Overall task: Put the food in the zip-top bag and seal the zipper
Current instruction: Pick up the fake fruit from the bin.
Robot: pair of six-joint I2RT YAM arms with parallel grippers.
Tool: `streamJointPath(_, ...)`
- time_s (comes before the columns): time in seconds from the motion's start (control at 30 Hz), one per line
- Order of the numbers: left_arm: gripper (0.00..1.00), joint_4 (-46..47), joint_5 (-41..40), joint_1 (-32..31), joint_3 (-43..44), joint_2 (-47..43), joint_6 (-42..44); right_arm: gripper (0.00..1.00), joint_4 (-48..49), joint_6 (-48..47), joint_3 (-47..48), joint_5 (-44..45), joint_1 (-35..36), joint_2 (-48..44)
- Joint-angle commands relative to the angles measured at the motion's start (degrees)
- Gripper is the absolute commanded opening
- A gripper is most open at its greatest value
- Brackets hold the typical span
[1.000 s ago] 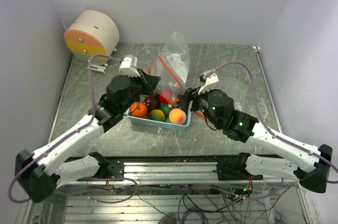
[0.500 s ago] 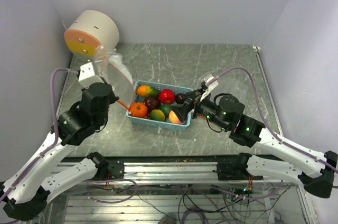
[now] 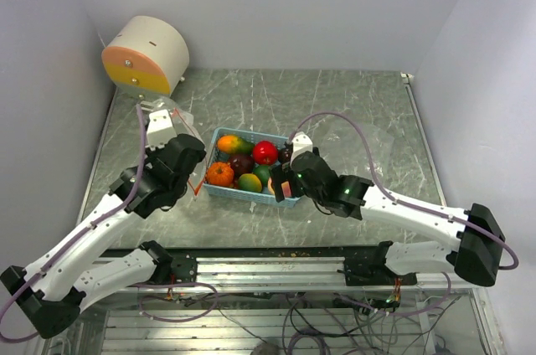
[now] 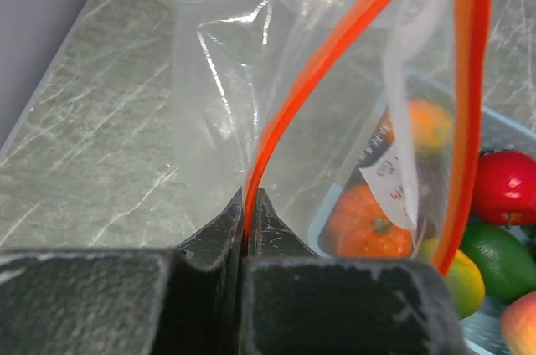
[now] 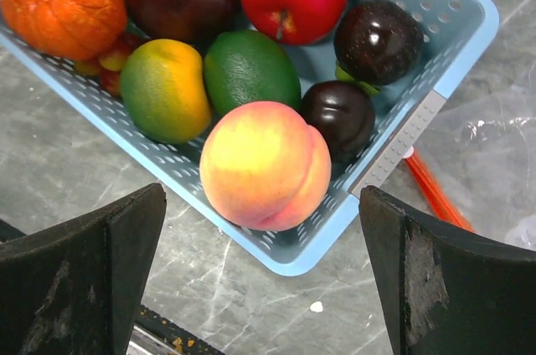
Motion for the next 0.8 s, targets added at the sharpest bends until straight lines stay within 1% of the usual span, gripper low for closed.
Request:
streamJointPath(0.0, 0.07, 3.9, 1.1, 0.3, -2.2, -0.4, -1.2, 1.0, -0.9, 3.5, 0.2, 3.1, 0.2, 0.7)
streamJointPath(0.27, 0.07, 4.9, 1.9, 0.3, -3.9, -0.9, -0.7, 1.0, 3.9, 4.8, -2.0, 1.6, 0.2, 6.6)
streamJointPath(0.67, 0.07, 4.8, 3.0, 0.3, -3.5, -3.8, 0.0, 1.0, 7.8, 4.9, -3.7, 3.6, 0.1, 12.1)
streamJointPath(0.73, 0.07, 4.7, 2.9, 0.3, -3.3, -4.5, 0.2, 0.96, 7.6, 4.8, -3.2, 3.7, 0.1, 12.8)
streamJointPath(0.77, 0.07, 4.5, 2.9, 0.3, -3.2, -4.9, 0.3, 0.92, 7.5, 4.8, -3.0, 3.7, 0.1, 13.0)
